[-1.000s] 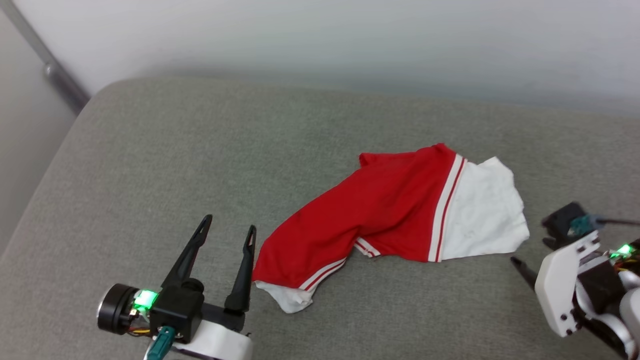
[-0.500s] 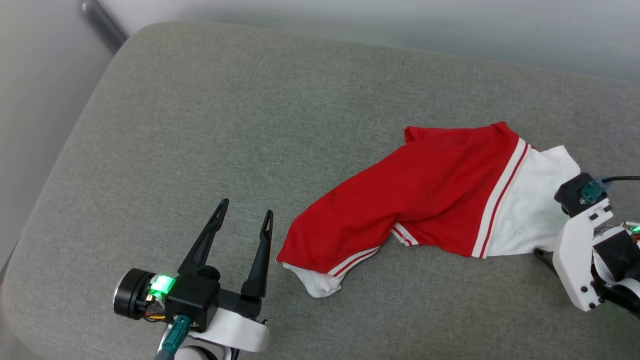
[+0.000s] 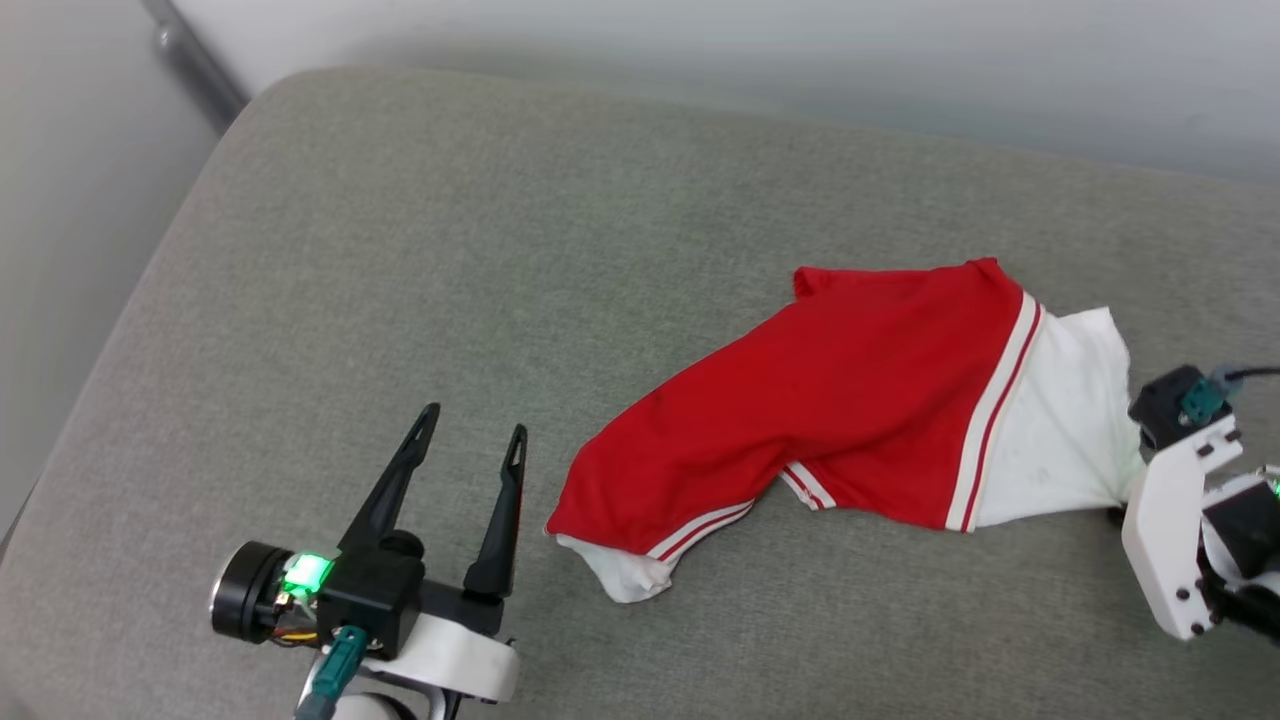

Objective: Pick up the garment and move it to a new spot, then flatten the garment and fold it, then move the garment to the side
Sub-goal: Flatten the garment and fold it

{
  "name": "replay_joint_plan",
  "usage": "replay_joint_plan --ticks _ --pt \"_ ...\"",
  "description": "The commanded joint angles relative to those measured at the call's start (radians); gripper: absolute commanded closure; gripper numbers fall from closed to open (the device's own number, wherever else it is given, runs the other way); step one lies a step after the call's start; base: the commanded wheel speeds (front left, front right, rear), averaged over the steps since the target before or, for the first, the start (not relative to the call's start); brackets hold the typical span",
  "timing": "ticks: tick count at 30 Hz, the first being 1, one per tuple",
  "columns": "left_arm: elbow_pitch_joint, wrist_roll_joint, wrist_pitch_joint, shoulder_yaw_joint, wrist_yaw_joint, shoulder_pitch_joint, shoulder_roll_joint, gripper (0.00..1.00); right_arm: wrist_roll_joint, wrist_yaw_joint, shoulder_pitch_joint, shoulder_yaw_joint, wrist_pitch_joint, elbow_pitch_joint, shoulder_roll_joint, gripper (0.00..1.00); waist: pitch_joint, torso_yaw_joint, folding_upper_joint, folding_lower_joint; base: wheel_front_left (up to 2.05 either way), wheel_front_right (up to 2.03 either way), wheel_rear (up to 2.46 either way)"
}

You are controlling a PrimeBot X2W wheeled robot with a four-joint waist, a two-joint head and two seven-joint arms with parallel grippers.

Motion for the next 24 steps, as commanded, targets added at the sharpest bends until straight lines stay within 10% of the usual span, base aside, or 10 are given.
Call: replay_joint_plan --ticks 1,22,24 --pt "0.005 -0.004 -0.003 0.01 -0.001 0.02 0.009 0.0 0.008 -0.002 0.056 0.023 -0.003 0.011 -0.02 1.0 -0.041 -0.04 0.0 0.0 0.0 0.0 0.0" --pt "0.015 -0.03 -0.003 0.077 -0.026 0.103 0.057 0.0 0.025 -0.001 0.34 -0.101 -0.086 -0.043 -0.221 1.0 -0.122 -0.277 0.0 0.0 0.0 0.0 0.0" --pt "0.022 -0.035 -0.003 0.075 -0.032 0.101 0.052 0.0 0.015 -0.001 0.346 -0.116 -0.12 -0.03 -0.198 0.0 -0.12 -0.289 0.0 0.0 0.0 0.0 0.0"
